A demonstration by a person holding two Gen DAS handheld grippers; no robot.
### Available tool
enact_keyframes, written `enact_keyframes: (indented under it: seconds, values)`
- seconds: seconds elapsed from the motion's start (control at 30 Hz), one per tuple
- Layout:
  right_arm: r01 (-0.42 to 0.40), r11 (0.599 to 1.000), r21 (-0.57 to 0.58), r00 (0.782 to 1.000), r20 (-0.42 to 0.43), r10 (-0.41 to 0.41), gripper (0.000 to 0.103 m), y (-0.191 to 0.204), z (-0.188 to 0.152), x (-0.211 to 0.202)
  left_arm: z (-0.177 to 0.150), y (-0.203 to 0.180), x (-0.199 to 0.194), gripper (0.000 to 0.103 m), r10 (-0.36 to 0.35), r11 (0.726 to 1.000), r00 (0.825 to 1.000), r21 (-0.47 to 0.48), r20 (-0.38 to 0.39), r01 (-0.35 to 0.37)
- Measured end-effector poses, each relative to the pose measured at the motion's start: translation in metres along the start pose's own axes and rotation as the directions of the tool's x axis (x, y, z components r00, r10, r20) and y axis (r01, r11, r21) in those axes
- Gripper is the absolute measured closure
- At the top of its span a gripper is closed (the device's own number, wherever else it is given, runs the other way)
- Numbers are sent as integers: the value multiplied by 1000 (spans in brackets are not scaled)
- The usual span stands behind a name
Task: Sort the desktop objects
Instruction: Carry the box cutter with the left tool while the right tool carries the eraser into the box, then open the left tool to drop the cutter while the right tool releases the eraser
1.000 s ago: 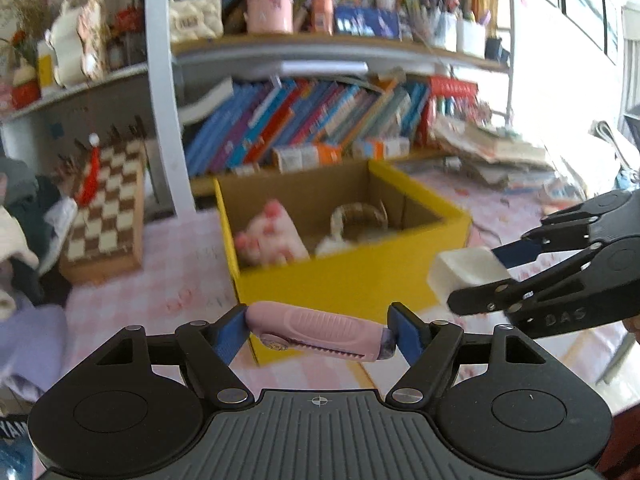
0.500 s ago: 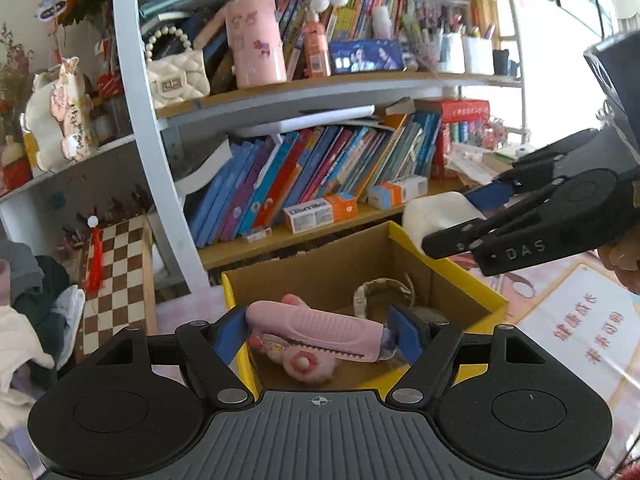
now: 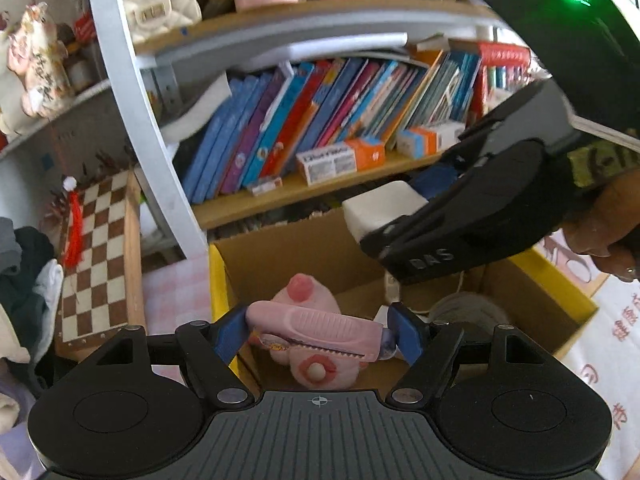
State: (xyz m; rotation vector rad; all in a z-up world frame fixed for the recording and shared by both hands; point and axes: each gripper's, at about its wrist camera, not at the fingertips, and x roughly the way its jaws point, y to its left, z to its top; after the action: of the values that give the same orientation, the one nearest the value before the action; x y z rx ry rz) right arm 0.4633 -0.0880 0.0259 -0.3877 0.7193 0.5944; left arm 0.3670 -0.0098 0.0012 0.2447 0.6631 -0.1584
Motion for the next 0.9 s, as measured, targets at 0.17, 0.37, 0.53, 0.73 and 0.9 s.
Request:
enact_keyframes:
  seconds: [0.17,0.37,0.53,0.73,0.9]
  values:
    - [-23,1000,11,997,-77,24,56,0,2,34,4,-4,23,27,-11,999,998,32,-58,13]
    - [-36,999,-3,987,-157,35,55,-1,-1,64,4,-8,43,27,-22,998,992,57,-125,30]
    - [-44,999,1,981,-188,43,52,-5,-5,77,3,-10,46,27,-24,997,990,64,-139,33]
    - [-53,999,5,983,-175,53,31,-6,-1,79,5,-13,45,26,-23,997,990,73,-142,33]
    - [-64,998,29,990,-127,67,20,-12,1,68,6,-15,44,21,-21,996,990,81,-141,32]
